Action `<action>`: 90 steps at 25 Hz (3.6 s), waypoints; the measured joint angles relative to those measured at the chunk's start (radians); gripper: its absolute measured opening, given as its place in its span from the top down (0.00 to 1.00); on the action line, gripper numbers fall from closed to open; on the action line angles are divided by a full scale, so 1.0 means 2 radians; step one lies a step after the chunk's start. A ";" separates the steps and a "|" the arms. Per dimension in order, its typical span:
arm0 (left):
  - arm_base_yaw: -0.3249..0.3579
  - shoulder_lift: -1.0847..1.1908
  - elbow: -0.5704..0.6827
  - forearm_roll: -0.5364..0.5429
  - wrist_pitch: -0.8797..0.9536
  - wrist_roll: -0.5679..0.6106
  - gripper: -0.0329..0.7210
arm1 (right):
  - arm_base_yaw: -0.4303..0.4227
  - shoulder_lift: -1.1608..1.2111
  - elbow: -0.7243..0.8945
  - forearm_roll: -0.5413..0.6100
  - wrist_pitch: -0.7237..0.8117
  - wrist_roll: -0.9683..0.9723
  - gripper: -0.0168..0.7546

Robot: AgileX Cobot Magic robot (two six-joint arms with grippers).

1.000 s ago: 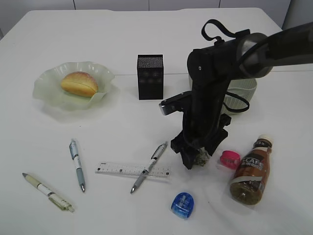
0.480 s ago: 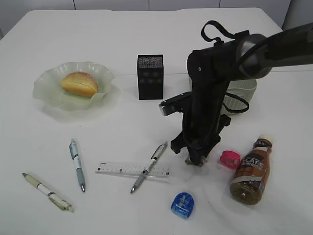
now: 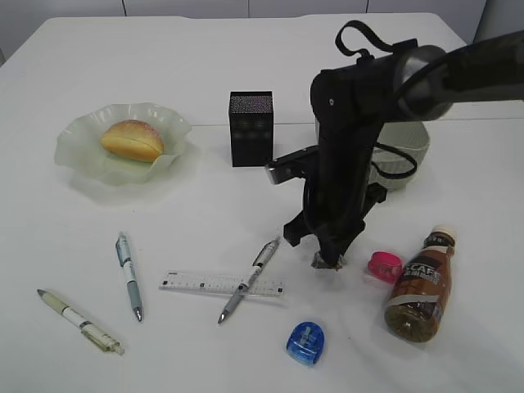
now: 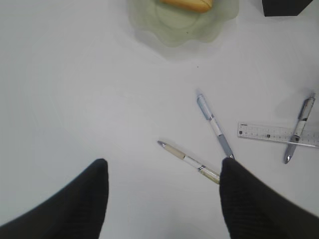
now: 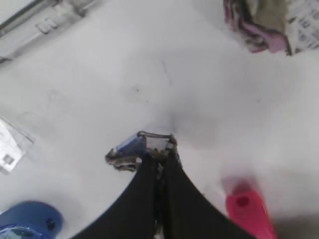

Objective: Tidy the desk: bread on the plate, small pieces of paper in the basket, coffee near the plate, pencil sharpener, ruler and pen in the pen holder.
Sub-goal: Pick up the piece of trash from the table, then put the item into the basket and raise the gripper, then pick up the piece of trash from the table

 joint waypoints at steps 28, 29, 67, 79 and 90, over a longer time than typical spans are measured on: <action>0.000 0.000 0.000 -0.001 0.000 0.000 0.29 | -0.096 -0.002 -0.288 -0.037 0.052 0.130 0.96; 0.000 0.000 0.000 -0.001 0.000 0.000 0.29 | -0.108 -0.002 -0.288 -0.038 0.052 0.131 0.96; 0.000 0.000 0.000 -0.035 0.000 0.000 0.29 | -0.155 0.020 -0.313 0.032 0.057 0.133 0.31; 0.000 0.000 0.000 -0.035 0.000 0.000 0.29 | -0.155 -0.105 -0.203 0.081 0.059 0.129 0.32; 0.000 0.000 0.000 -0.035 0.000 0.000 0.29 | -0.154 -0.182 -0.080 0.114 0.059 0.113 0.32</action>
